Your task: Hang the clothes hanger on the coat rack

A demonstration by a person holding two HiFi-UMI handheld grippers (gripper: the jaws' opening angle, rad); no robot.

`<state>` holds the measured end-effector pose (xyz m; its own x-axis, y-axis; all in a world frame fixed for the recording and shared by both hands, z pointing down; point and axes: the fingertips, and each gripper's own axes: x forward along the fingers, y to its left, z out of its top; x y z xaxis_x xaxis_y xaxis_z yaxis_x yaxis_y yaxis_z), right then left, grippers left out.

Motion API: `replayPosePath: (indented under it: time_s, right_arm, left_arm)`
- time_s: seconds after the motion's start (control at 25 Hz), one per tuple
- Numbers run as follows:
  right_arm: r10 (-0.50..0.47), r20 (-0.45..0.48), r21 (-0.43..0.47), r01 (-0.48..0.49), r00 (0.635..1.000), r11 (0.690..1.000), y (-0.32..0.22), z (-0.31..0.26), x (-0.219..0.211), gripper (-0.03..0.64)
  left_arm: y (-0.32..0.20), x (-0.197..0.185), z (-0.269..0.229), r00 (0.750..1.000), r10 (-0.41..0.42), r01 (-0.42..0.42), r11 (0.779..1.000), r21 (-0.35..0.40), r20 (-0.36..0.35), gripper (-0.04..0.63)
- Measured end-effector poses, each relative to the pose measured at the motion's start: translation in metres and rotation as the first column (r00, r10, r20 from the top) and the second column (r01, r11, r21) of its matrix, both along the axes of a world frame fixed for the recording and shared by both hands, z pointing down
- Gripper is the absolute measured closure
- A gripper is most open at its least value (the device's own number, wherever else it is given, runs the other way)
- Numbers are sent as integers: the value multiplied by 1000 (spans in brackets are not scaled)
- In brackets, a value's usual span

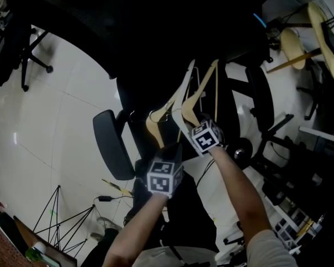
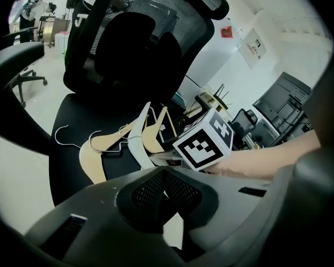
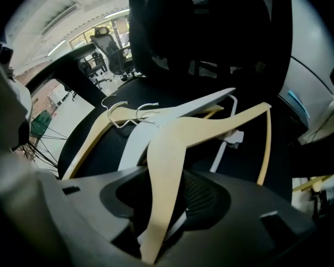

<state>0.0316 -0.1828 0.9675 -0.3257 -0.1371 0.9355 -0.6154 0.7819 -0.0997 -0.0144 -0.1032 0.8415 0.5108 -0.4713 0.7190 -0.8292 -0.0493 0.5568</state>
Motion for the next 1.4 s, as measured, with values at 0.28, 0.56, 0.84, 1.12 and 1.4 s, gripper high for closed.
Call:
replayPosePath:
  time_s: [0.28,0.56,0.84,1.12,1.4]
  right_arm:
    - [16,25,6,-16,1000,1000,6,-19,0,420]
    - [78,201,14,-83,976,996,5,-74,-13,422]
    - [129,472,18,-156,872,988,6,-185,-42,422]
    - [235,626,14,-312,744,950,13,-313,-45,422]
    - [317,739,47,-514,595,856,22,-435,-6,422]
  left_arm:
    - [4,-2,-10,1000,-3,3,1000,-2,-10,606]
    - [0,-16,-34,1000,-3,3,1000,22,-1,606]
    - [-1,-38,-95,1000,4,-4,996,89,0,606]
    - [-7,-43,-186,995,104,-101,975,199,-3,606]
    - [-32,-17,-287,971,237,-214,902,376,-15,606]
